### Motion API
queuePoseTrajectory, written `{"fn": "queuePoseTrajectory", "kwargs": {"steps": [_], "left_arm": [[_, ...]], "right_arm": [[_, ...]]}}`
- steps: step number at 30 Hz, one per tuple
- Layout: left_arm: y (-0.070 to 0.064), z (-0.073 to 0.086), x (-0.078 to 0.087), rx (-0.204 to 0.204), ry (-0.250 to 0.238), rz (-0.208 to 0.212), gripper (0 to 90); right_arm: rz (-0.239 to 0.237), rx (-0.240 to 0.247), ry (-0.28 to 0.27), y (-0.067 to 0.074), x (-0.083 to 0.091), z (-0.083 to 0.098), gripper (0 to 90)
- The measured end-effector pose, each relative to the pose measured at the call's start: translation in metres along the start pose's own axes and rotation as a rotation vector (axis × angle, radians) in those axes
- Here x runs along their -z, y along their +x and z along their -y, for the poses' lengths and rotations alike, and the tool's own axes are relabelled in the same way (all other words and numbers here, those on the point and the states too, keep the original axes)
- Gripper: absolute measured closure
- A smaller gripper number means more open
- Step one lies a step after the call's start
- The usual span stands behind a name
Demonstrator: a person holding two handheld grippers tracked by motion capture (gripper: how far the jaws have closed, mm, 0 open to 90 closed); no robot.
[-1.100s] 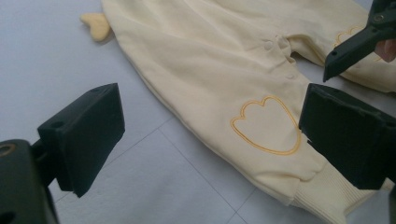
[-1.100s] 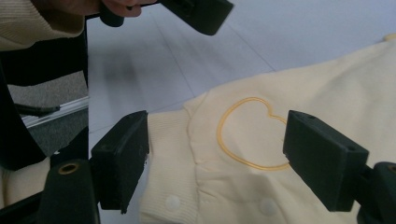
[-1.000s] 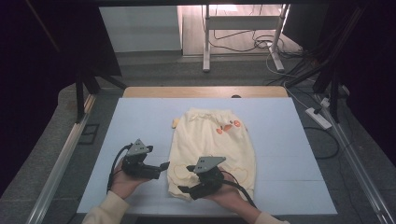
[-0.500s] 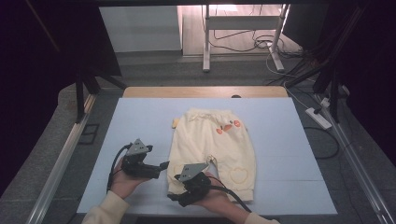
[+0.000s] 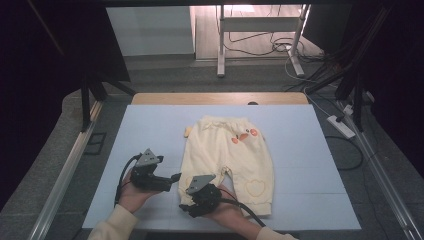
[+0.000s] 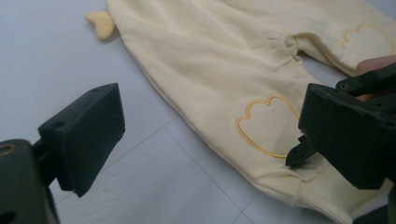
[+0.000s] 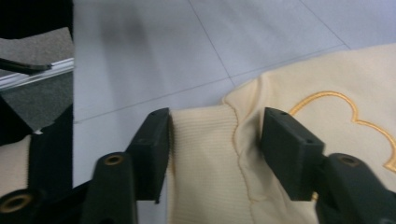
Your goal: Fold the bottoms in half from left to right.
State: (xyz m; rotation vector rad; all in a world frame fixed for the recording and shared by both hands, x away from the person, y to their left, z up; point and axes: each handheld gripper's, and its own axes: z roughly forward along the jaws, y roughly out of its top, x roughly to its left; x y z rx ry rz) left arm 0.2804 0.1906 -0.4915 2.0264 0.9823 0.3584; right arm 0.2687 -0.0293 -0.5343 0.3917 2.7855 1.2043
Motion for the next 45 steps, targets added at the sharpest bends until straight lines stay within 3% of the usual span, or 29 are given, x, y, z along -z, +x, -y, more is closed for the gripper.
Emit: {"fn": "queuePoseTrajectory", "kwargs": {"steps": [4,6,9,18,23,27,34,45], "left_arm": [[0.001,0.000,0.001,0.003,-0.002,-0.001,7.4],[0.001,0.000,0.001,0.007,-0.004,-0.003,7.4],[0.001,0.000,-0.001,0.007,0.000,-0.008,7.4],[0.011,-0.017,-0.024,0.004,0.031,-0.025,10.3],[0.026,-0.035,-0.035,0.053,0.016,-0.024,14.4],[0.036,-0.046,-0.043,0.063,0.030,-0.034,16.3],[0.045,-0.049,-0.064,0.089,0.073,-0.050,18.8],[0.055,-0.055,-0.098,0.088,0.122,-0.068,24.2]], "right_arm": [[0.034,0.020,0.010,0.000,0.002,0.000,62.8],[0.029,0.008,0.006,-0.002,0.005,0.000,70.3],[0.017,-0.014,0.010,-0.005,0.009,-0.001,74.4],[0.020,-0.018,-0.013,-0.001,0.020,-0.002,75.3],[0.019,-0.019,-0.020,-0.001,0.020,-0.001,75.3],[0.015,-0.024,-0.021,-0.002,0.021,-0.001,75.3],[0.016,-0.020,-0.017,-0.002,0.022,0.000,75.3],[0.017,-0.017,-0.023,-0.001,0.022,0.000,75.2]]}}
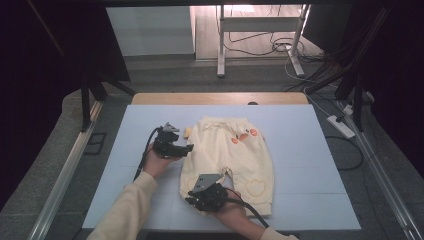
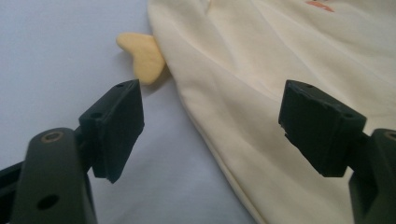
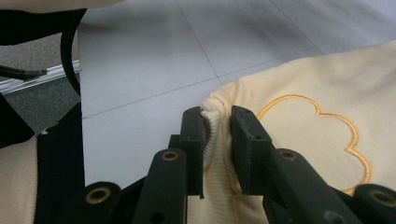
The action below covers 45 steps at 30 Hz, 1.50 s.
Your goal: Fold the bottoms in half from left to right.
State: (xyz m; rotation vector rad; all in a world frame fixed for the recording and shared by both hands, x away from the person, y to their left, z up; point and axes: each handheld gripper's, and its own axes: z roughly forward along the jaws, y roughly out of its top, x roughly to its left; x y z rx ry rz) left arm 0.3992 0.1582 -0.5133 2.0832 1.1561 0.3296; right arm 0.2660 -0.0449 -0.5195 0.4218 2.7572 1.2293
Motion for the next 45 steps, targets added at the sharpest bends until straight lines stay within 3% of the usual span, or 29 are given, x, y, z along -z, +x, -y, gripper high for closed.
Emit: {"fn": "queuePoseTrajectory", "kwargs": {"steps": [5,24,30,39,45], "left_arm": [[0.003,0.000,-0.009,0.013,0.018,-0.003,28.8],[0.006,-0.005,-0.026,0.033,0.033,0.037,27.8],[0.006,-0.004,-0.031,0.034,0.048,0.049,31.3],[0.003,-0.003,-0.035,0.014,0.070,0.053,38.5],[0.000,-0.003,-0.034,-0.003,0.076,0.056,58.2]], "right_arm": [[0.000,0.000,0.001,0.000,0.000,0.000,75.2],[-0.002,0.000,0.004,0.000,-0.001,0.001,75.0],[0.003,0.003,0.008,0.000,-0.001,0.001,74.9],[0.000,0.001,0.003,0.000,0.000,0.001,74.9],[-0.001,-0.004,-0.003,0.000,0.001,0.001,74.8]]}}
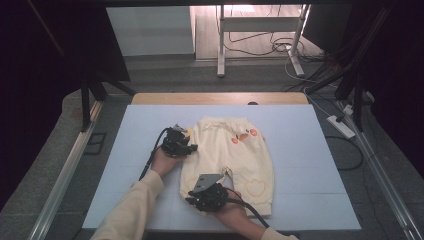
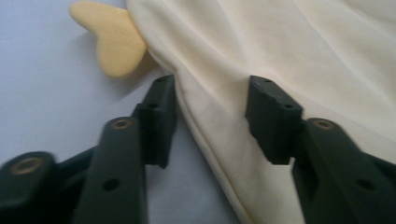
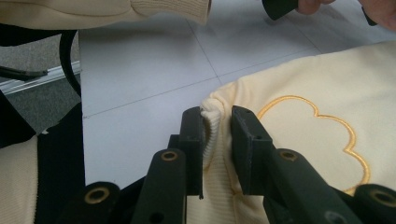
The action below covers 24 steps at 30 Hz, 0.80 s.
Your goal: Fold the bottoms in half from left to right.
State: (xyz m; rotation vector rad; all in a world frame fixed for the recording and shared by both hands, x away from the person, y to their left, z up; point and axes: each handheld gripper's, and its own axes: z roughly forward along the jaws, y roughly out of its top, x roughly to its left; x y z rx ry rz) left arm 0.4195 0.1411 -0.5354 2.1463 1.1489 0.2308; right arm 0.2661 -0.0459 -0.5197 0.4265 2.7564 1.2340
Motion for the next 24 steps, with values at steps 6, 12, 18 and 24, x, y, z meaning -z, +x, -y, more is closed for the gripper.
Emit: {"fn": "queuePoseTrajectory", "kwargs": {"steps": [6,12,18,24], "left_arm": [[-0.003,-0.001,0.001,-0.016,0.010,0.017,77.2],[-0.001,-0.001,0.002,-0.011,0.005,0.035,84.8],[0.001,-0.002,0.007,0.002,-0.011,0.054,84.8],[0.004,-0.005,0.014,0.023,-0.042,0.083,85.1]], "right_arm": [[0.002,0.005,0.004,0.000,-0.001,0.000,74.8],[0.002,0.005,0.002,0.000,0.000,0.000,74.8],[-0.003,0.001,-0.006,-0.001,0.002,0.000,74.9],[-0.007,-0.005,-0.024,-0.003,0.007,-0.003,74.9]]}}
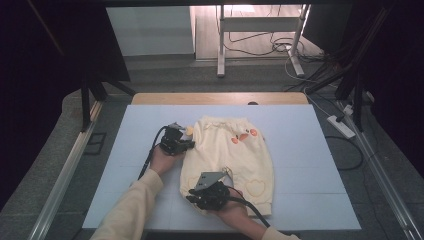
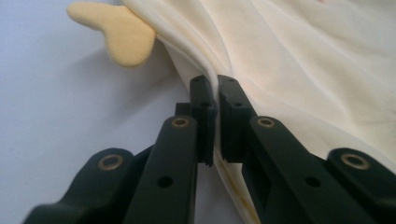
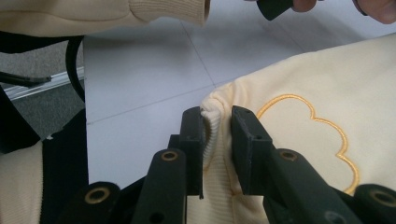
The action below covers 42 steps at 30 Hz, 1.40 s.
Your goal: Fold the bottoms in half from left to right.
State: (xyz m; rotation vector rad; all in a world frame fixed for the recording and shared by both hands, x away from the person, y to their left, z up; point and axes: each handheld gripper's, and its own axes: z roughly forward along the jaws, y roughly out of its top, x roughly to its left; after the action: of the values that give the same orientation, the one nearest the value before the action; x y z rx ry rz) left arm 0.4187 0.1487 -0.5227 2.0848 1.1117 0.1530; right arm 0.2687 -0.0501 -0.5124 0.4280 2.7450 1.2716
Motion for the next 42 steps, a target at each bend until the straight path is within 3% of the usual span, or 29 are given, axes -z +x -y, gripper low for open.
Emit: {"fn": "queuePoseTrajectory", "kwargs": {"steps": [24,34,42], "left_arm": [[0.001,-0.010,0.024,0.013,-0.068,0.051,85.8],[0.002,-0.012,0.038,0.025,-0.104,0.063,85.8],[0.003,-0.011,0.039,0.033,-0.106,0.066,85.9]], "right_arm": [[0.005,0.011,-0.075,0.001,0.014,-0.006,75.2],[0.001,0.030,-0.140,0.004,0.026,-0.014,75.2],[-0.001,0.031,-0.143,0.005,0.026,-0.015,75.2]]}}
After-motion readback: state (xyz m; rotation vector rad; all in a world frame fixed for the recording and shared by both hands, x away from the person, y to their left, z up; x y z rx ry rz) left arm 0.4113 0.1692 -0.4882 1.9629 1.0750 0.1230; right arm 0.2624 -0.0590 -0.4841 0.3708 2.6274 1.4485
